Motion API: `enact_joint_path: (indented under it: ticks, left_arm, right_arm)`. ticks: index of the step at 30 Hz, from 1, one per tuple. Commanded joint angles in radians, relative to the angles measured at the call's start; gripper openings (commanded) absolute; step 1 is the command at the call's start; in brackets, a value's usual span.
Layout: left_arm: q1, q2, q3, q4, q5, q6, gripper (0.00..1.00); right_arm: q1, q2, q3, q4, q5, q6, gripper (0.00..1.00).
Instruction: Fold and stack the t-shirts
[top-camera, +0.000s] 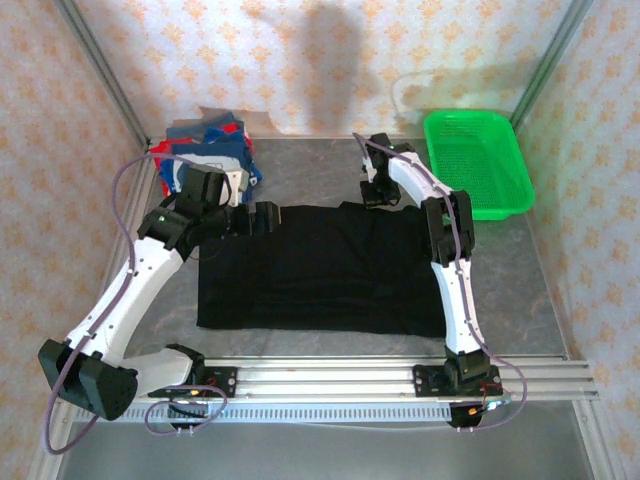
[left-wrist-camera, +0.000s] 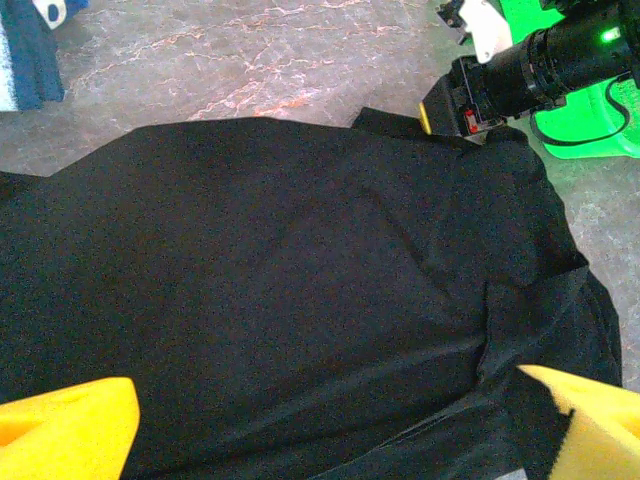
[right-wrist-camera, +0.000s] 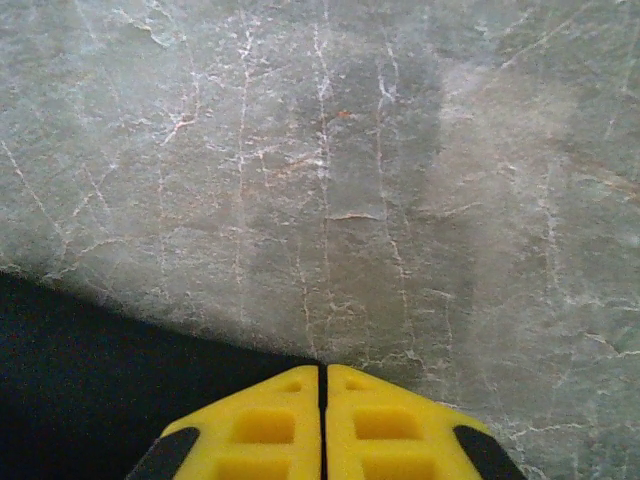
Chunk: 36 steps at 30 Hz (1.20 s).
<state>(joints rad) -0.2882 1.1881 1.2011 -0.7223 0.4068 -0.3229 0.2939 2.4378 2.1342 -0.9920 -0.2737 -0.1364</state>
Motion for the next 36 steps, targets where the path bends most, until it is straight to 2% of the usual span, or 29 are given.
enact_joint_path:
  ticks: [1, 5, 11, 24, 36]
  left_arm:
    - [-0.008, -0.016, -0.020, -0.007, -0.034, 0.004, 0.96]
    - [-0.008, -0.006, -0.044, 0.008, -0.032, -0.004, 0.95]
    - [-0.008, -0.007, -0.082, 0.036, -0.033, -0.021, 0.95]
    - [-0.008, 0.002, -0.143, 0.058, -0.050, -0.041, 0.95]
    - [-0.008, 0.037, -0.186, 0.085, -0.076, -0.084, 0.94]
  right_arm:
    - [-0.002, 0.009, 0.014, -0.013, 0.022, 0.000, 0.01]
    - [-0.002, -0.037, 0.038, 0.019, 0.094, 0.015, 0.00]
    - [-0.003, -0.124, 0.013, 0.127, 0.114, 0.044, 0.00]
    - [0.000, -0.218, -0.044, 0.201, 0.164, 0.063, 0.00]
    - [0.041, -0.481, -0.328, 0.340, 0.192, 0.090, 0.00]
